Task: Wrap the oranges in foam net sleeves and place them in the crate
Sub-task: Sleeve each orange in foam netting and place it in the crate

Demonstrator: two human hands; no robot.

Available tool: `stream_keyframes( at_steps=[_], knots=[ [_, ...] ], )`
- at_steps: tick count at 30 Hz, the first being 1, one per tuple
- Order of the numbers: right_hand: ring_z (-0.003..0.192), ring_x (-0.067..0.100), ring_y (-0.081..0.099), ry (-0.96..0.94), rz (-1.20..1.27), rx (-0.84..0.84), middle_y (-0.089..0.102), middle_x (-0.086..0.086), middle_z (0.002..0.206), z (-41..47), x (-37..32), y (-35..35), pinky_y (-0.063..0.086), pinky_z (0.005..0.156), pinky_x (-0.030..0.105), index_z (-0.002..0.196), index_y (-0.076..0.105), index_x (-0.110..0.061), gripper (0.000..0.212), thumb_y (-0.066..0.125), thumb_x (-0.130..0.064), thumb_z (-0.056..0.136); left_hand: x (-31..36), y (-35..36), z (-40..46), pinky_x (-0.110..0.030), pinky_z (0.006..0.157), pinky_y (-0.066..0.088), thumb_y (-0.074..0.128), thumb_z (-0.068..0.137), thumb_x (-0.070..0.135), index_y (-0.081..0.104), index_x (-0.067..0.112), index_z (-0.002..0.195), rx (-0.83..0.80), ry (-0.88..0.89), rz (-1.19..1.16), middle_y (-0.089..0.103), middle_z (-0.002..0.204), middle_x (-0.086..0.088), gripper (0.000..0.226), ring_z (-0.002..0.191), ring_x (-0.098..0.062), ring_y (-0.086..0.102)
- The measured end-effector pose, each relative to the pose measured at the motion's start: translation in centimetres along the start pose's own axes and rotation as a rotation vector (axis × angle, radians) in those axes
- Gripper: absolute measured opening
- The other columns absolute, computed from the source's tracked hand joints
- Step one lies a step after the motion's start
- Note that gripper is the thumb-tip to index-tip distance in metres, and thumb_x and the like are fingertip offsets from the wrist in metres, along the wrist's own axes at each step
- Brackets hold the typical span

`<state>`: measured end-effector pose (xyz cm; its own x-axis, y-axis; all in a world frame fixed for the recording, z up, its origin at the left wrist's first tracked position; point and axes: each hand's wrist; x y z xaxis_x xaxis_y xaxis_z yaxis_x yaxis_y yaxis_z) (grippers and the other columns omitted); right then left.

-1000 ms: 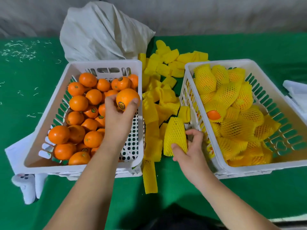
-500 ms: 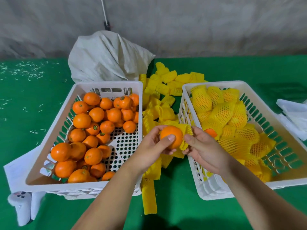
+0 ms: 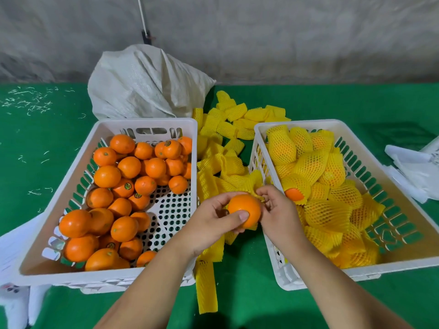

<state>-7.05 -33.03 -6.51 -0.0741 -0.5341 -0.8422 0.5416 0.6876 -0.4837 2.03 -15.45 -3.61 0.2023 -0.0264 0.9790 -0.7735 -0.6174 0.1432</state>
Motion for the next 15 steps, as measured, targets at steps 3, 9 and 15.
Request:
stream_keyframes(
  at_steps=[3,9,15],
  knots=[
    [0.094,0.007,0.066,-0.053,0.111,0.089,0.063,-0.018,0.101,0.2,-0.6,-0.2,0.054,0.078,0.027,0.103,0.06,-0.044,0.01,0.063,-0.042,0.093,-0.4,0.4,0.5,-0.047,0.09,0.063,0.086,0.074,0.047,0.058,0.034,0.13,0.142,0.045,0.036,0.064,0.126,-0.003,0.065,0.107,-0.028,0.072],
    [0.093,0.01,0.071,-0.098,0.137,0.063,0.07,-0.015,0.1,-0.8,-0.7,0.0,0.06,0.076,0.031,0.108,0.061,-0.049,0.015,0.063,-0.046,0.094,-0.7,0.8,1.4,-0.045,0.094,0.062,0.086,0.084,0.045,0.029,0.047,0.151,0.229,0.075,0.157,0.043,0.146,0.002,0.088,0.118,-0.024,0.065],
    [0.111,0.006,0.062,-0.224,-0.023,0.063,0.058,-0.022,0.118,-0.4,-0.3,0.2,0.054,0.087,0.02,0.127,0.066,-0.029,0.025,0.058,-0.031,0.103,-1.2,0.5,1.1,-0.033,0.102,0.057,0.078,0.094,0.037,0.028,0.042,0.157,0.09,0.049,0.155,0.062,0.134,0.003,0.08,0.115,-0.012,0.069]
  ],
)
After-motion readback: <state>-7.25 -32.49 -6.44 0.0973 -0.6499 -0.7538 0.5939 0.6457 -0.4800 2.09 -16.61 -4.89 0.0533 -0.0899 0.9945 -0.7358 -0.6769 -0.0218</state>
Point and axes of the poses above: each hand's wrist, its own z-axis towards the middle knuckle, its own y-axis out of the palm, x = y × z
